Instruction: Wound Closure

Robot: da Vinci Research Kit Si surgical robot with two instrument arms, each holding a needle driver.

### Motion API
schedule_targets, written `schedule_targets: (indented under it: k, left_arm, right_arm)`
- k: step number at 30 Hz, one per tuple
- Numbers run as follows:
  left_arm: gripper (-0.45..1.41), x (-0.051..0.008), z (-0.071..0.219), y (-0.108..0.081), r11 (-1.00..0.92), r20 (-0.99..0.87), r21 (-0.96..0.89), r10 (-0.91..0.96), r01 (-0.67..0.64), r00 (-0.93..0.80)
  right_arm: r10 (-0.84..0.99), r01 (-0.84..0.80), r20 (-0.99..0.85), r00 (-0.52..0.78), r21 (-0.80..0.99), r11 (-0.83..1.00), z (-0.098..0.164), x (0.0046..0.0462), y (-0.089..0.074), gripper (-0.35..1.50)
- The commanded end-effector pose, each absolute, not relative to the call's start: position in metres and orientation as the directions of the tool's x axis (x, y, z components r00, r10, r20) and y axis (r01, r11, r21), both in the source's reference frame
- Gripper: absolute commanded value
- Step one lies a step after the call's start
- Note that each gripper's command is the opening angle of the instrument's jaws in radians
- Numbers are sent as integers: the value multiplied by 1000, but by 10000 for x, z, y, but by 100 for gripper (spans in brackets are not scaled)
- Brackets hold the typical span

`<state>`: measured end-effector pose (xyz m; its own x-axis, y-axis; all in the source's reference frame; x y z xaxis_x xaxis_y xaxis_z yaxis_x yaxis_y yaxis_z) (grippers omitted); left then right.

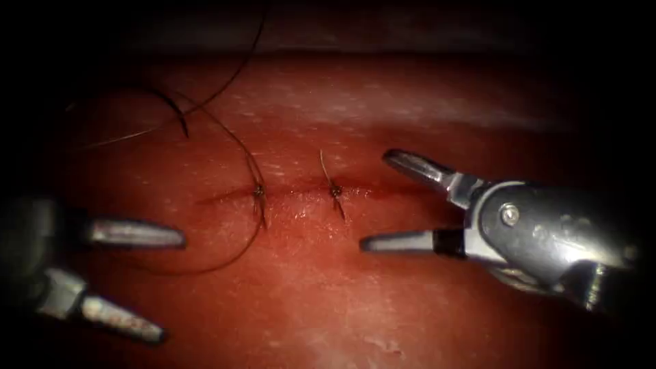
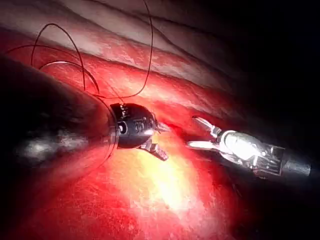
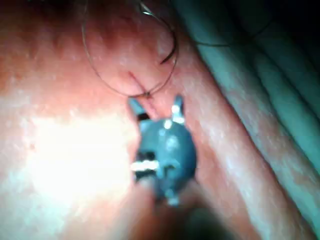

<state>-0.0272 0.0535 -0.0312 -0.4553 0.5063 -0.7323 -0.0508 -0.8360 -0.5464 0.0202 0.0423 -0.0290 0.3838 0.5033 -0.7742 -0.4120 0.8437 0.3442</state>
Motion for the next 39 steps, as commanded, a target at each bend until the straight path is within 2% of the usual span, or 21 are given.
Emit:
schedule_targets:
  k: [1, 10, 14, 18, 21, 25, 34, 35, 36, 37, 38, 39]
  left_arm:
    - [59, -281, -287, 543, -843, -729, -533, 501, -74, -467]
    - [63, -266, -171, 559, -854, -518, -468, 475, -228, -711]
    - [70, -283, -150, 589, -852, -478, -450, 482, -266, -734]
    - [70, -271, -127, 607, -871, -417, -381, 461, -310, -783]
    - [71, -235, -109, 601, -891, -338, -344, 412, -296, -846]
    - [71, -193, -105, 611, -895, -331, -341, 400, -286, -855]
    - [70, -188, -59, 607, -917, -288, -303, 349, -261, -892]
    - [68, -185, -54, 607, -920, -268, -300, 337, -254, -902]
    - [50, -180, -52, 607, -929, -245, -293, 304, -228, -921]
    - [40, -178, -51, 606, -931, -237, -293, 292, -219, -926]
    - [40, -178, -51, 606, -931, -237, -293, 292, -219, -926]
    - [12, -174, -52, 603, -935, -214, -294, 266, -198, -940]
  right_arm:
    - [502, -410, -776, 382, 344, 845, -285, 209, 425, 119]
    - [501, -413, -776, 385, 340, 845, -283, 211, 423, 119]
    - [500, -412, -772, 392, 338, 846, -281, 214, 420, 119]
    - [500, -412, -772, 392, 339, 846, -281, 214, 420, 119]
    - [500, -412, -772, 392, 338, 846, -281, 214, 420, 119]
    - [498, -415, -773, 393, 335, 846, -279, 216, 419, 119]
    - [499, -412, -771, 397, 336, 847, -279, 219, 417, 121]
    - [499, -412, -771, 397, 336, 847, -279, 219, 416, 121]
    - [499, -413, -771, 397, 336, 847, -279, 219, 416, 121]
    - [499, -413, -771, 397, 335, 847, -279, 219, 416, 121]
    - [499, -413, -771, 397, 335, 847, -279, 219, 416, 121]
    - [499, -413, -771, 397, 335, 847, -279, 219, 416, 121]
